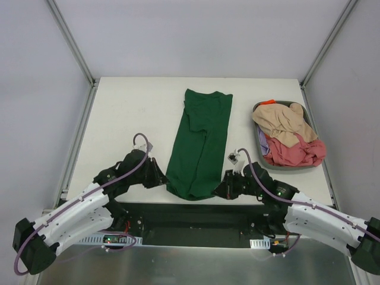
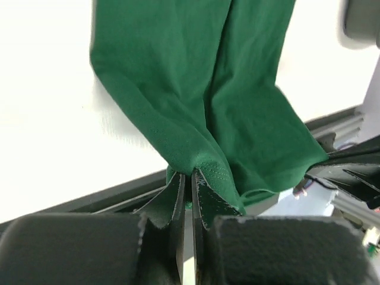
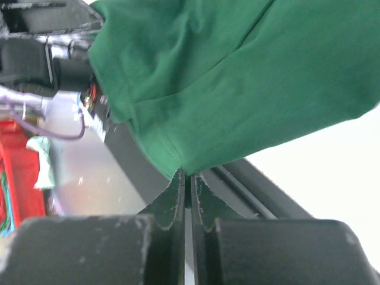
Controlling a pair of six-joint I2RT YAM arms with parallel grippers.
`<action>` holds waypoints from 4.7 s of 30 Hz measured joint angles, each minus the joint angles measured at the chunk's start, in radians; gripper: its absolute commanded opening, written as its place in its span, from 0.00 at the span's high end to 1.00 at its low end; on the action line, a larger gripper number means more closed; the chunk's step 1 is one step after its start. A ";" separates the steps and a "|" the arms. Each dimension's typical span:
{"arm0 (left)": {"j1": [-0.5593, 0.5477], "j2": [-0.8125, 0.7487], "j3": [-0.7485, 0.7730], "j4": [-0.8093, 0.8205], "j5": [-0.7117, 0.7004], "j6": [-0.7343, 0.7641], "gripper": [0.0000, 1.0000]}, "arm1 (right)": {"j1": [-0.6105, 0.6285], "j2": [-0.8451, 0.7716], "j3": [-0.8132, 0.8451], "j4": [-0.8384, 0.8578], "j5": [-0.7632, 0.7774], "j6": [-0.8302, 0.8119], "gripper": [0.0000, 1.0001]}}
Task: Fold and stack the t-shirts
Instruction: Fold the folded rectangular tshirt in 1/3 of the way, then grab one side of the 2/3 rectangular tshirt with both arms
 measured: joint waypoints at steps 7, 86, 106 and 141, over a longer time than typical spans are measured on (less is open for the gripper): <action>0.002 0.291 0.235 0.002 -0.149 0.104 1.00 | -0.205 0.104 0.090 -0.026 0.050 -0.095 1.00; 0.212 1.089 0.632 0.187 0.237 0.380 0.01 | -0.530 0.996 0.650 0.114 -0.105 -0.340 0.04; 0.213 1.005 0.457 0.323 0.235 0.331 0.01 | -0.496 0.939 0.674 0.011 -0.040 -0.408 0.04; 0.190 0.404 0.055 0.203 0.195 0.229 0.01 | 0.020 0.364 0.169 0.037 0.056 -0.220 0.04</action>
